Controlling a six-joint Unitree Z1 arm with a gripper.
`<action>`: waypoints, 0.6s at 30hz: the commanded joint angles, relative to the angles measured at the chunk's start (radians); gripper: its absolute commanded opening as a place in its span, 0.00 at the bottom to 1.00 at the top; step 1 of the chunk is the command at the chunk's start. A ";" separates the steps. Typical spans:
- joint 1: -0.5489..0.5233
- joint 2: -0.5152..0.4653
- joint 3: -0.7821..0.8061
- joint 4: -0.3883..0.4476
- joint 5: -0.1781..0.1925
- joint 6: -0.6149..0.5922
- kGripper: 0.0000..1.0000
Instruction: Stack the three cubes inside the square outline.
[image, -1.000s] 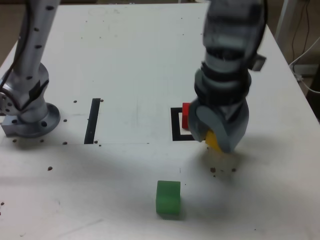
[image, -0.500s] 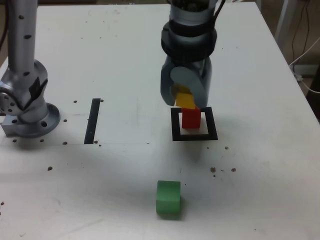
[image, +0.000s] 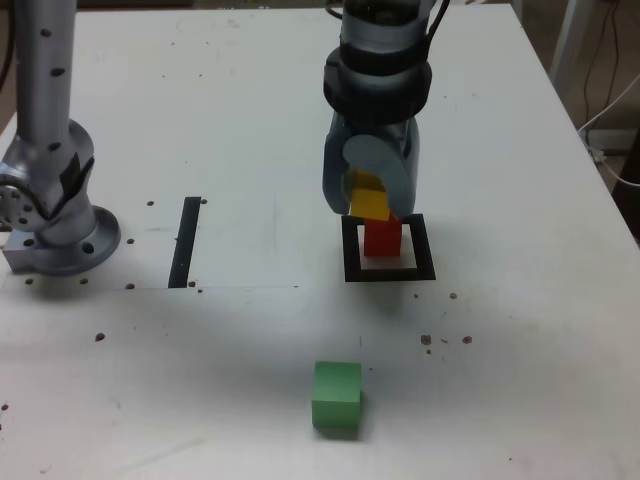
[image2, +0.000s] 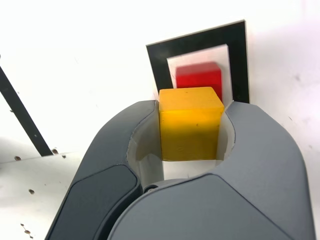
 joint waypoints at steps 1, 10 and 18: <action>0.011 0.005 0.003 -0.005 0.002 0.006 0.07; 0.031 0.014 0.000 -0.007 -0.009 0.026 0.07; 0.031 0.018 0.004 -0.017 -0.044 0.028 0.07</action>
